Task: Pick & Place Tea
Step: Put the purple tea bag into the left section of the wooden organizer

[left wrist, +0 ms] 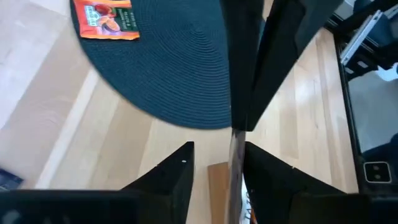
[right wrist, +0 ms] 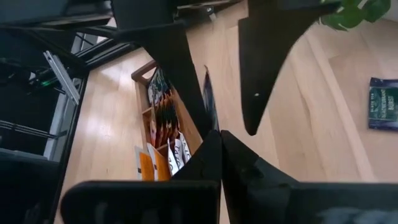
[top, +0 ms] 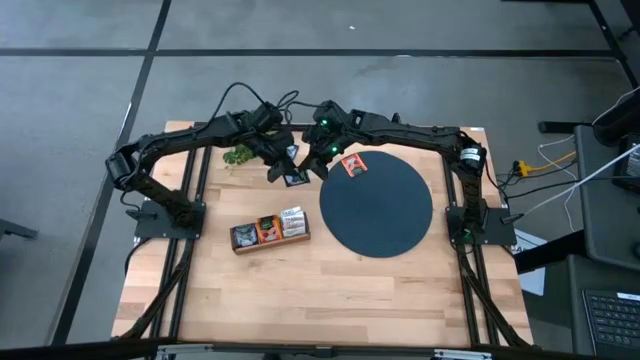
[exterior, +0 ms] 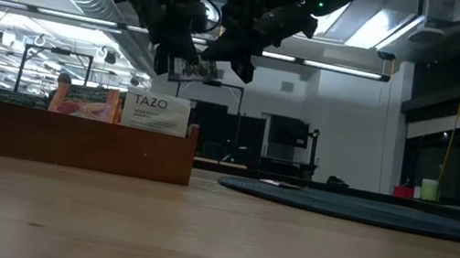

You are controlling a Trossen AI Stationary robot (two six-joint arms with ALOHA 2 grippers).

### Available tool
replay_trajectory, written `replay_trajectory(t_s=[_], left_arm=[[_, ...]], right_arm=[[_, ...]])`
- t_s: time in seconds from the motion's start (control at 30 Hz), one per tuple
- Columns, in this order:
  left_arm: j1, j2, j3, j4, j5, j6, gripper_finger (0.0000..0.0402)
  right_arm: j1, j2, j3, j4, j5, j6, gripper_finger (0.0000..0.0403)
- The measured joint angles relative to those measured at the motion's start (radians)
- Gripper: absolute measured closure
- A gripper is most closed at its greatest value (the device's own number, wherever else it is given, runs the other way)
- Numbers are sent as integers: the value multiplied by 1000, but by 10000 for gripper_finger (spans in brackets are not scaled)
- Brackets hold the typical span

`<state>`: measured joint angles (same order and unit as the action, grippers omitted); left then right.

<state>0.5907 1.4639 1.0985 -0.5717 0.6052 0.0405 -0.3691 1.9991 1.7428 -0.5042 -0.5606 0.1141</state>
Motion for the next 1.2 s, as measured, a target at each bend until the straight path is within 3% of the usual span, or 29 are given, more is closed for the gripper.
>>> replay_trajectory(t_s=[0.3, 0.67, 0.87, 1.0, 1.2], left_arm=[[0, 0, 0, -23, 13, 0, 389], [5, -36, -12, 7, 14, -39, 395], [52, -157, -206, 329, 14, -239, 396], [80, -249, -371, 705, 3, -467, 396], [88, -354, -564, 1125, -123, -703, 397]], right_arm=[[0, 0, 0, 27, 0, 13, 391], [-19, -22, 0, -62, -70, 65, 314], [-20, -64, 0, -132, -63, 30, 273], [-20, -68, 0, -123, -51, 33, 261], [-21, -68, -1, -81, 9, 44, 259]])
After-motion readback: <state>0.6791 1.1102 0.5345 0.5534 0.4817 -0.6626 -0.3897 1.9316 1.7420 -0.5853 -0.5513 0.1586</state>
